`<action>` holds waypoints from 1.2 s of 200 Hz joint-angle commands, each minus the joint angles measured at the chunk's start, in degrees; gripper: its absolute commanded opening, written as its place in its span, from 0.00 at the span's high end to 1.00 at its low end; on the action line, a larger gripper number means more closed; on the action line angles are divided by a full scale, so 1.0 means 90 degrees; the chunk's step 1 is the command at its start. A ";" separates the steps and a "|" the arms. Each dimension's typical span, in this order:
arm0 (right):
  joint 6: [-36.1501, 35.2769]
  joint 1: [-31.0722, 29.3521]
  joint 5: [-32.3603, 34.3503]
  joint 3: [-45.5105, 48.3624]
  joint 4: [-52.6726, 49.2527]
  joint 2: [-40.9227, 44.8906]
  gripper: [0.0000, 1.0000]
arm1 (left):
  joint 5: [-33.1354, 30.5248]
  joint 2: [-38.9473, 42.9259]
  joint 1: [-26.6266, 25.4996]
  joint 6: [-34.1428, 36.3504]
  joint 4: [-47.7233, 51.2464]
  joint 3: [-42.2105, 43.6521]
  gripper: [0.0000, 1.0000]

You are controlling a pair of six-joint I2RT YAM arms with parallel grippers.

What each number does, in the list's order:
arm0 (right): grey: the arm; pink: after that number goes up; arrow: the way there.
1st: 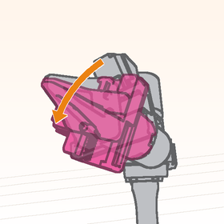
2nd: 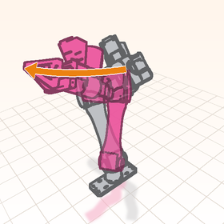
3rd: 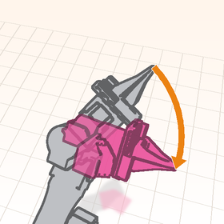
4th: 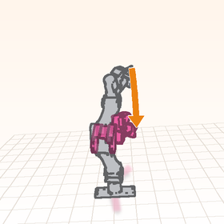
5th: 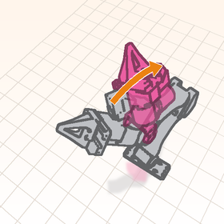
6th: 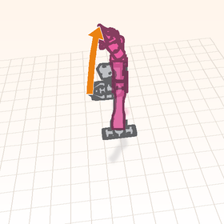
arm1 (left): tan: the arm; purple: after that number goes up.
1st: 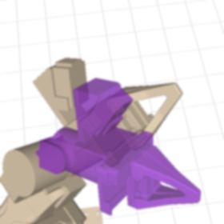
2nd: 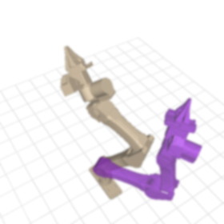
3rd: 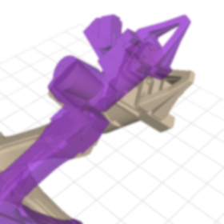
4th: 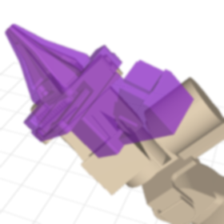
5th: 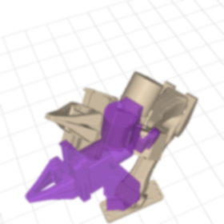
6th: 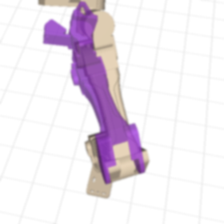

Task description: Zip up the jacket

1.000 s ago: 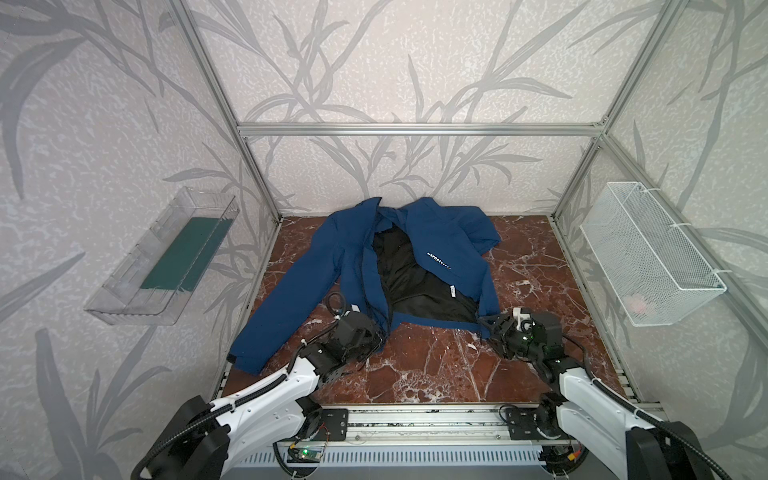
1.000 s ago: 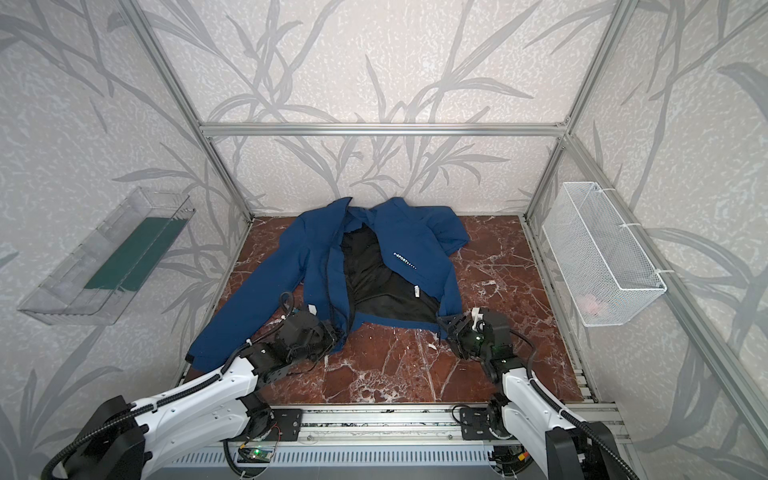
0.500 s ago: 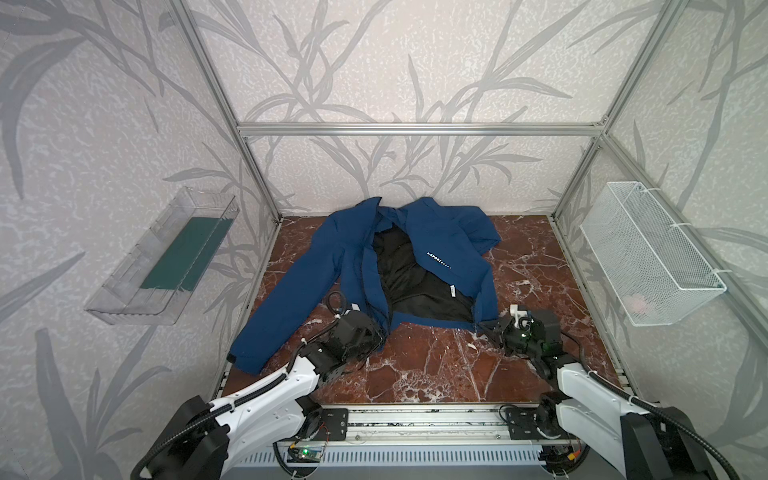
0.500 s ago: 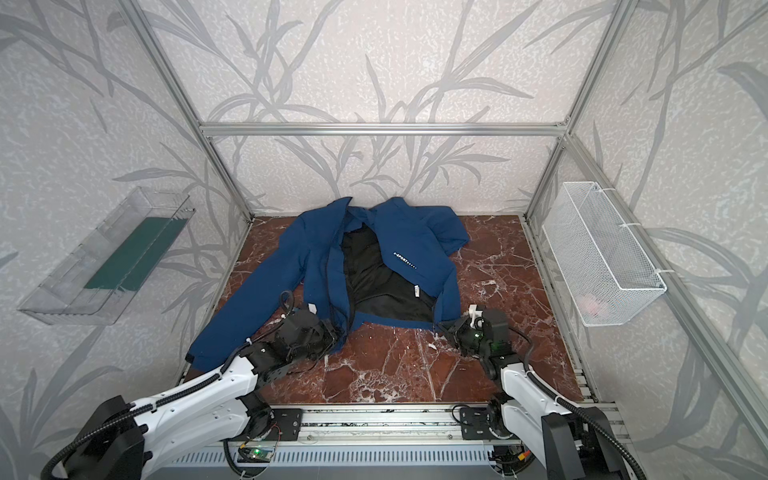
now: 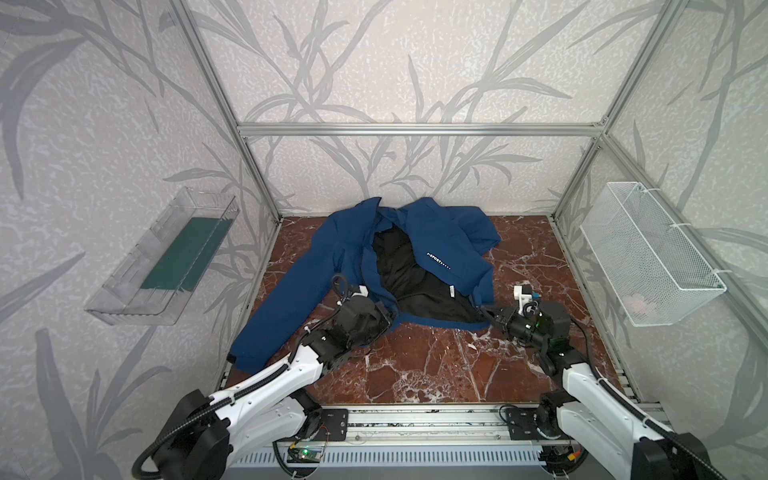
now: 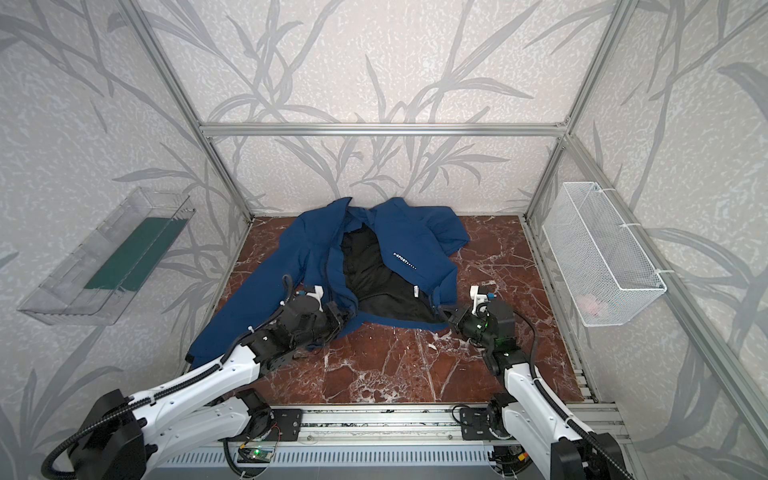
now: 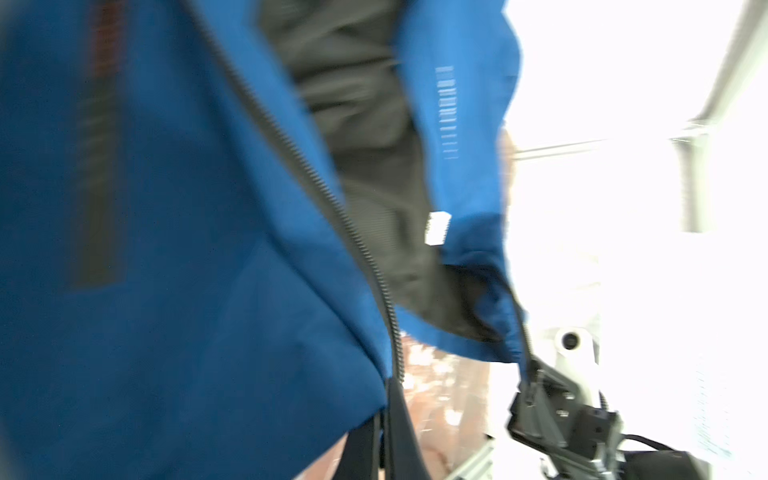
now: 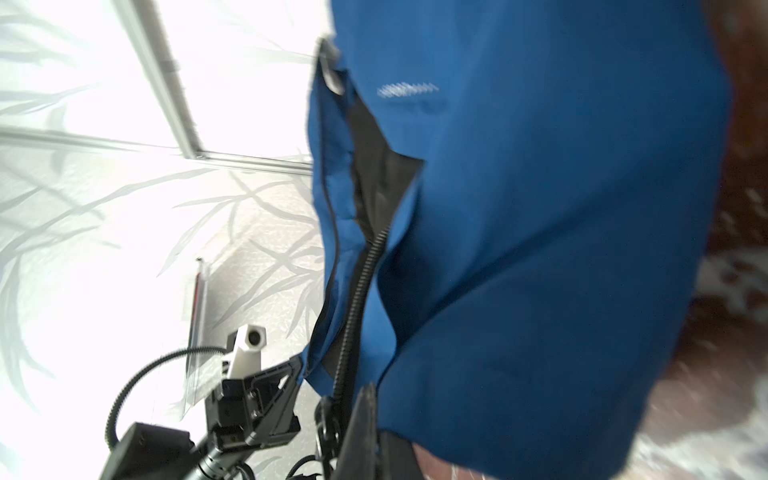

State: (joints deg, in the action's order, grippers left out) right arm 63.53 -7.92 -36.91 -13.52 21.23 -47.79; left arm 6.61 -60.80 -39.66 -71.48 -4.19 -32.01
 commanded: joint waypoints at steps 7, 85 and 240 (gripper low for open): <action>-0.0660 -0.0021 0.0081 -0.0349 0.0488 0.0369 1.00 | 0.0653 -0.0733 -0.0053 0.0242 -0.1623 -0.0524 1.00; -0.3704 -0.0187 0.3360 -0.3697 -0.6090 0.0300 1.00 | -0.0183 -0.0788 -0.0152 0.0784 -0.0218 -0.1349 1.00; -0.3755 -0.1623 0.5588 -0.4771 -0.8125 -0.0331 1.00 | -0.1041 0.0549 0.0749 0.0654 0.1259 -0.0269 1.00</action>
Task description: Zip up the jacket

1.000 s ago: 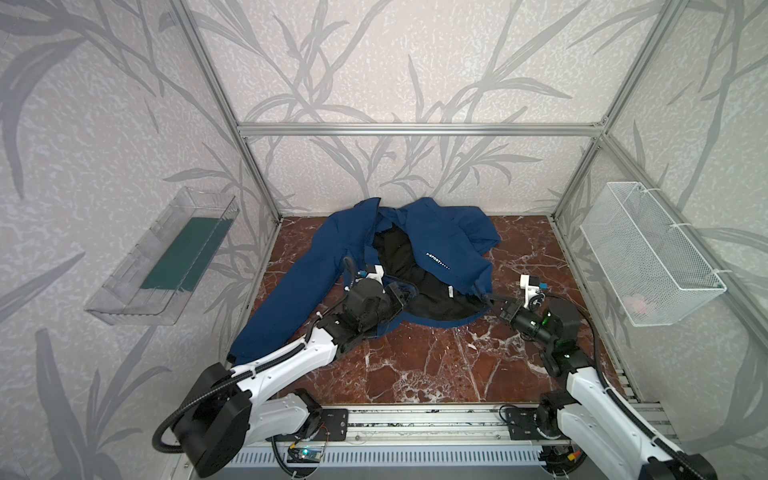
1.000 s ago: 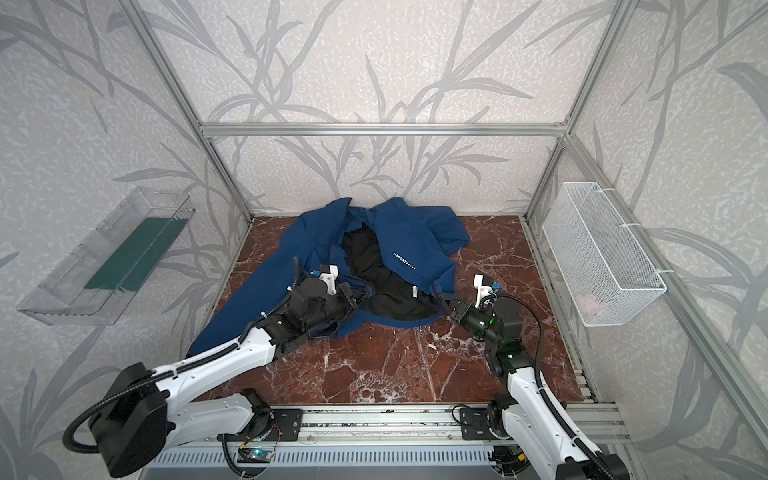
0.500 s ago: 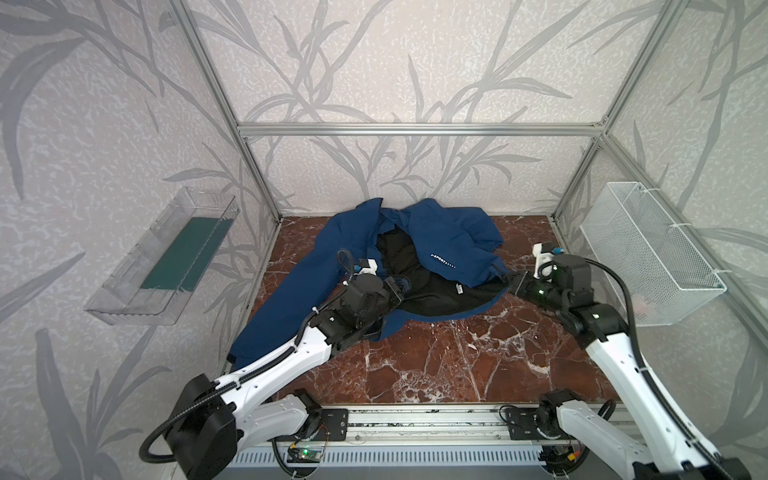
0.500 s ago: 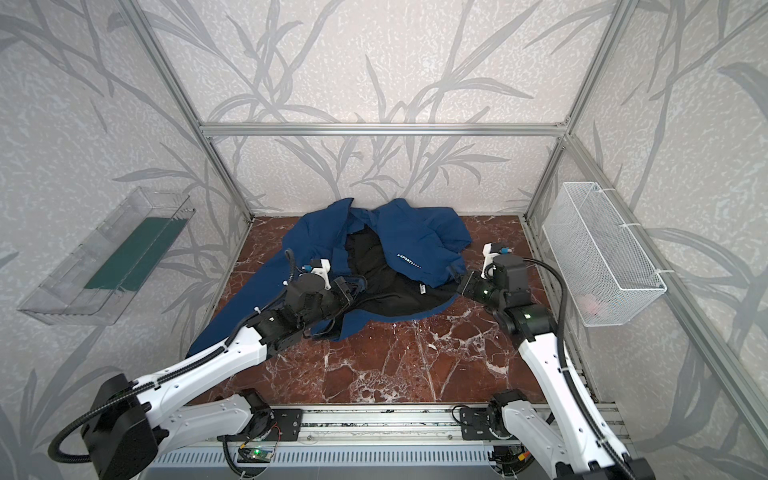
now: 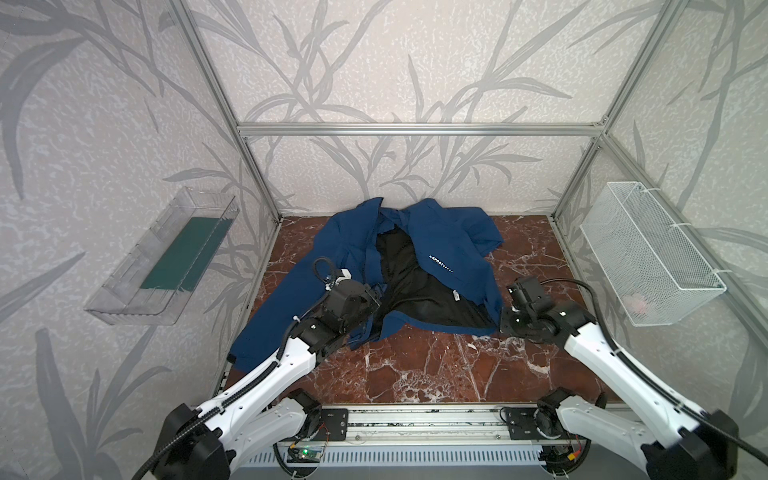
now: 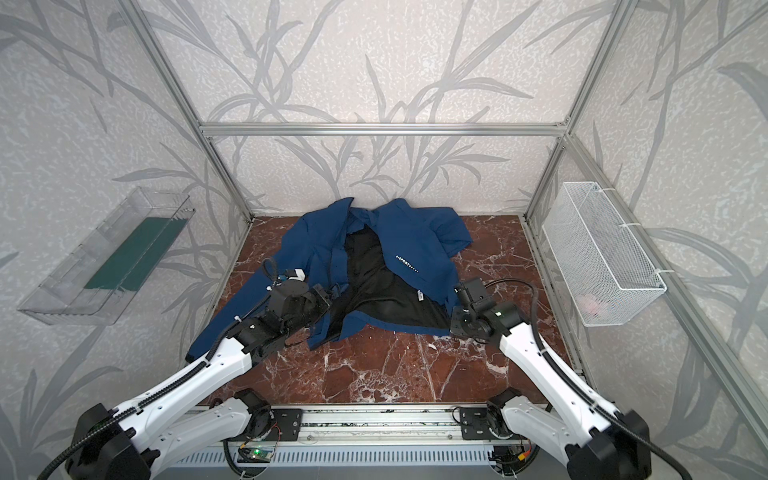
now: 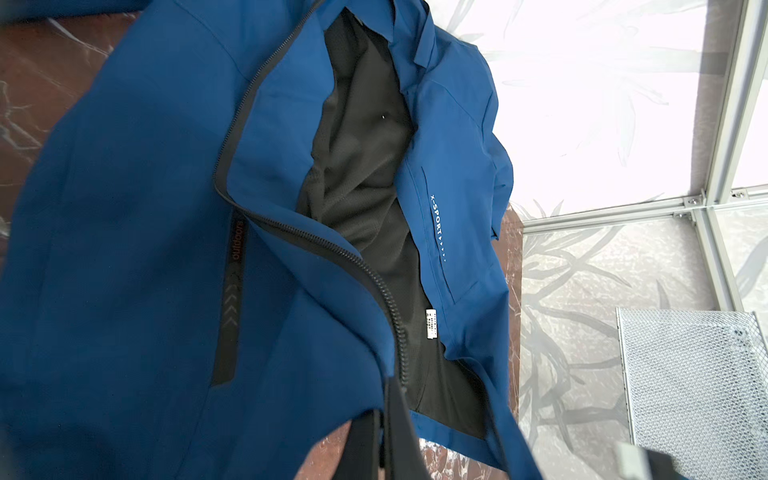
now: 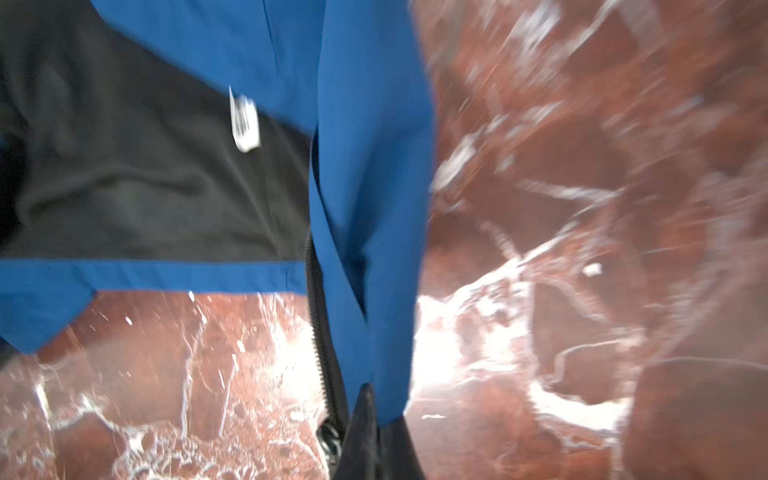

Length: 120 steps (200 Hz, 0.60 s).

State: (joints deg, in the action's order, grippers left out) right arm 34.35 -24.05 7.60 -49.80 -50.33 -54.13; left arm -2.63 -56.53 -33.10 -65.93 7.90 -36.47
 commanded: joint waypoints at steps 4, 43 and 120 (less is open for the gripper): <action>-0.0636 0.0177 0.0563 -0.0827 -0.0089 0.0400 1.00 | 0.0004 0.0077 0.0022 0.0023 -0.0104 0.0242 1.00; -0.0652 0.0249 -0.0865 -0.0811 0.1168 0.0650 1.00 | -0.0067 0.0251 0.0025 -0.0118 -0.0132 0.0566 1.00; 0.1666 0.0427 -0.4012 0.1733 0.5469 0.0699 1.00 | 0.0626 0.0129 -0.0045 -0.0291 -0.1119 0.0824 1.00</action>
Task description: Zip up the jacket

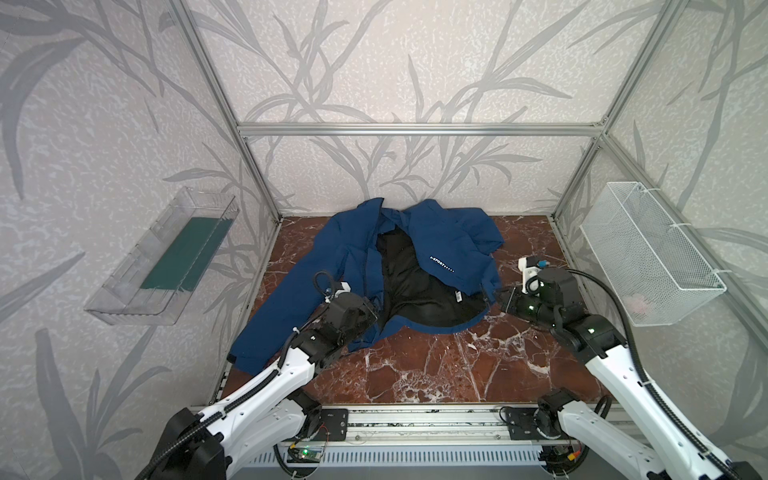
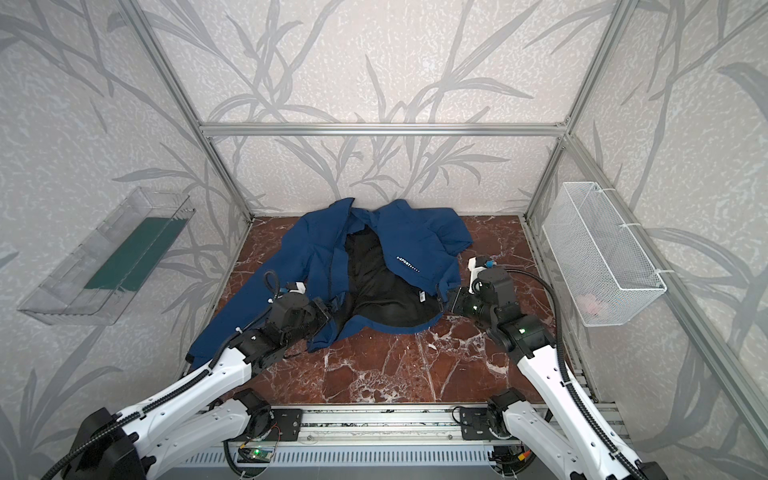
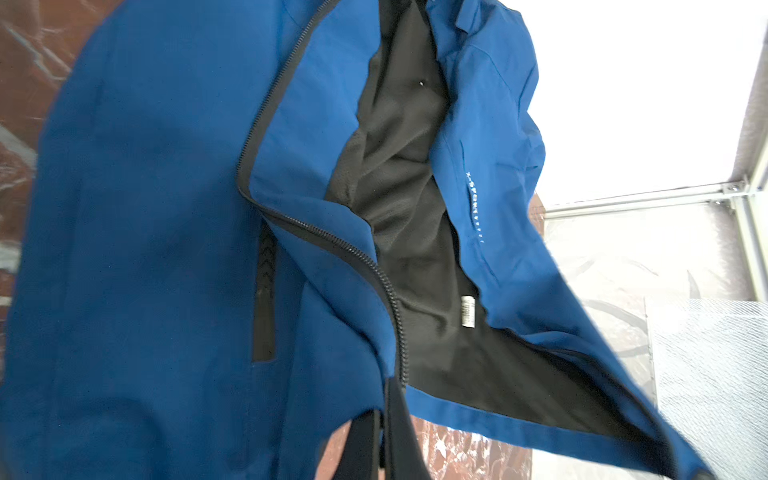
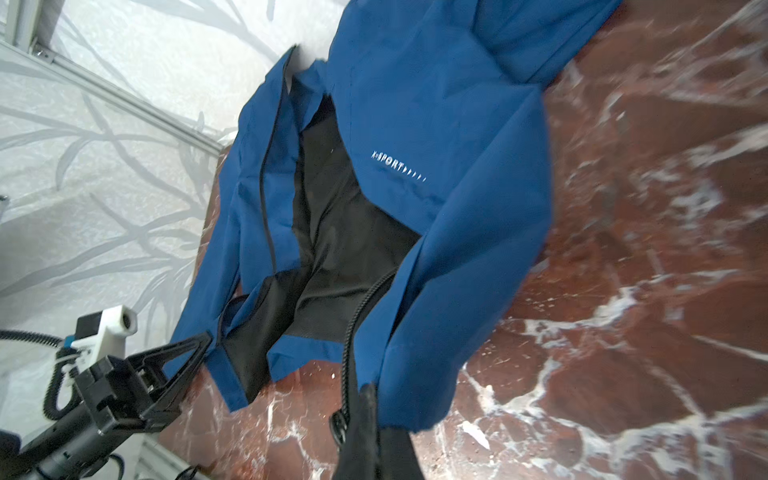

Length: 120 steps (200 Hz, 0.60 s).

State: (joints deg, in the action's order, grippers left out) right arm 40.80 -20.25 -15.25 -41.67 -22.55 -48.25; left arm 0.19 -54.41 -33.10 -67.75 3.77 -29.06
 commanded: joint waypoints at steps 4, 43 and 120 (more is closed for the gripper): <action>0.1047 0.0004 -0.1558 0.0982 0.2674 0.0062 1.00 | 0.0374 -0.0149 -0.0068 -0.0097 -0.0764 -0.0008 1.00; 0.1399 0.0004 -0.1391 0.2001 0.4184 0.0558 1.00 | 0.0653 -0.0840 -0.0546 -0.0090 -0.2124 -0.0167 1.00; 0.1995 0.0009 0.0714 0.2399 0.0882 0.1010 1.00 | 0.0723 -0.1534 -0.0878 0.0037 -0.2270 -0.0513 1.00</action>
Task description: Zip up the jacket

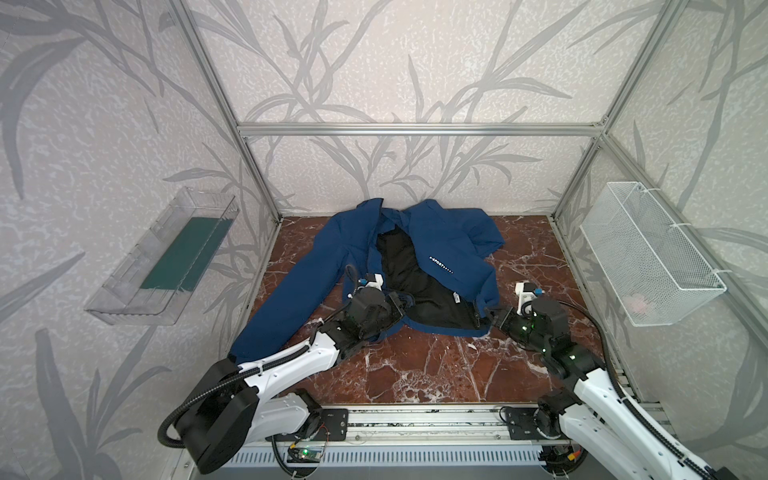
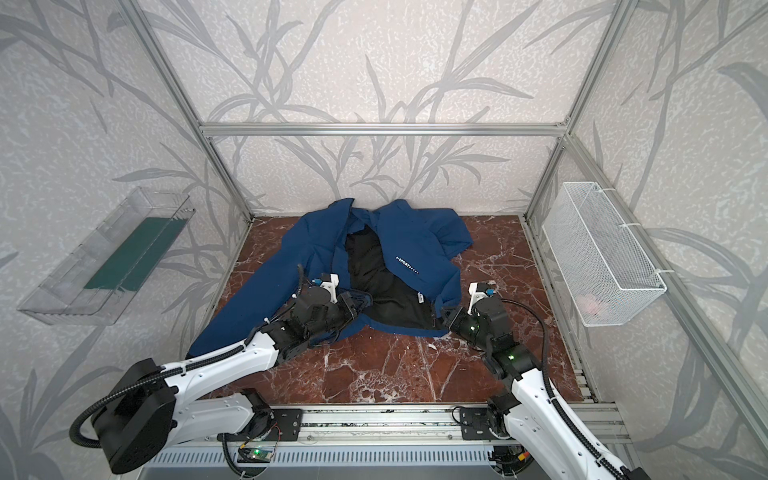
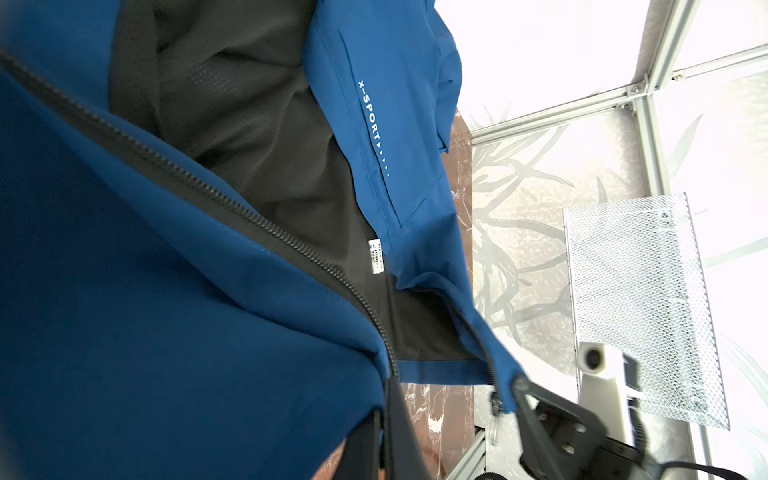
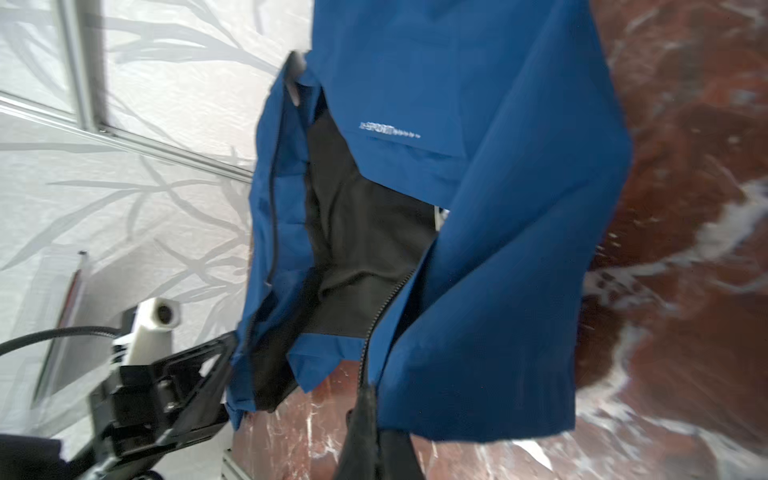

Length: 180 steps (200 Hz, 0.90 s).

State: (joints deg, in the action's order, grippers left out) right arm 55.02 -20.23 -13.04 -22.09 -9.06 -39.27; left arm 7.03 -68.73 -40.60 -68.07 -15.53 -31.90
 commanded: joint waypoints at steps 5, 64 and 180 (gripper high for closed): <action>0.0426 0.0002 0.0534 0.0195 -0.0792 -0.0064 1.00 | -0.0057 0.0074 -0.0041 0.0078 -0.0093 -0.0188 1.00; 0.0352 0.0021 -0.0315 0.0074 -0.0423 -0.1125 0.97 | -0.0197 0.0321 -0.0050 0.0142 0.0172 -0.0041 1.00; 0.0954 0.0223 0.0263 0.0858 0.0118 0.1563 0.94 | -0.0202 0.0298 -0.0050 0.0113 0.0154 0.0009 1.00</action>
State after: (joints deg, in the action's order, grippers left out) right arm 61.45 -19.88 -13.93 -15.62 -7.79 -29.15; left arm 6.07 -66.89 -40.84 -67.48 -14.09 -31.90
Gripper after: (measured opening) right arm 0.058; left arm 0.045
